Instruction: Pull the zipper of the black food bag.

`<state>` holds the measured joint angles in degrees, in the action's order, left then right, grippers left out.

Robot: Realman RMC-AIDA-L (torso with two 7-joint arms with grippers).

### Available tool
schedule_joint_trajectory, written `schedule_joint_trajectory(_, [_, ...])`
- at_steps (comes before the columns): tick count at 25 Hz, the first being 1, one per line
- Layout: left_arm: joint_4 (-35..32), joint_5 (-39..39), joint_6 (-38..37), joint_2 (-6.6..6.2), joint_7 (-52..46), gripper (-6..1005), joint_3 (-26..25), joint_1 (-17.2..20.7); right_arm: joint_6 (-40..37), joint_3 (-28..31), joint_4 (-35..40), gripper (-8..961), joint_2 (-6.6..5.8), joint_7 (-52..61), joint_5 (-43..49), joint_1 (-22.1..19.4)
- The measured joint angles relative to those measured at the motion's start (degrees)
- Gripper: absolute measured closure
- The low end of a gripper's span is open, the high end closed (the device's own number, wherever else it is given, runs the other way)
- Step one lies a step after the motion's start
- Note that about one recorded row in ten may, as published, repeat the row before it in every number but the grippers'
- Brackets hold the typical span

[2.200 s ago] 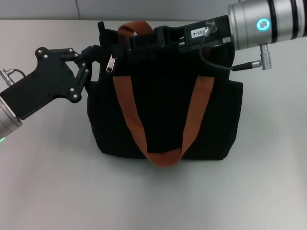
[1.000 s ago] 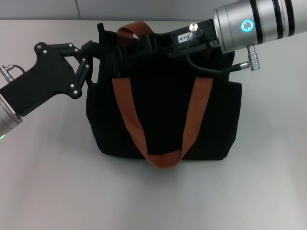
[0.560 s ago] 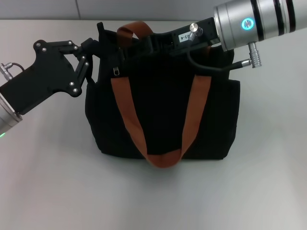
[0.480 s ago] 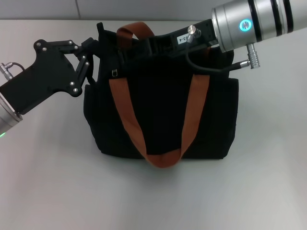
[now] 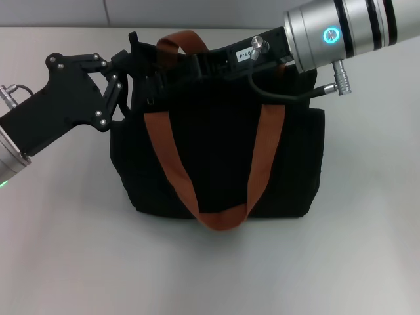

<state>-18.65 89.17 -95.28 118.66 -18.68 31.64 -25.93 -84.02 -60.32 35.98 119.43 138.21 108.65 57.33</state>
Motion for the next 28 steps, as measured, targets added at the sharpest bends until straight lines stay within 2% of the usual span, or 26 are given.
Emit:
schedule_joint_trajectory(11, [0.01, 0.04, -0.48, 0.00, -0.03, 977, 0.17, -0.08, 1.39, -0.21, -0.30, 529, 0.07, -0.08, 0.11, -0.04])
schedule_joint_trajectory(18, [0.14, 0.12, -0.56, 0.02, -0.04, 977, 0.48, -0.45, 3.82, -2.90, -0.36, 542, 0.19, -0.08, -0.07, 0.25])
schedule_joint_trajectory(23, [0.51, 0.12, -0.61, 0.08, -0.04, 977, 0.54, -0.61, 3.92, -2.69, -0.16, 668, 0.20, -0.05, -0.10, 0.11])
schedule_joint_trajectory(28, [0.72, 0.12, -0.72, 0.09, -0.04, 977, 0.44, -0.61, 3.98, -2.68, 0.03, 664, 0.20, -0.01, -1.37, -0.24])
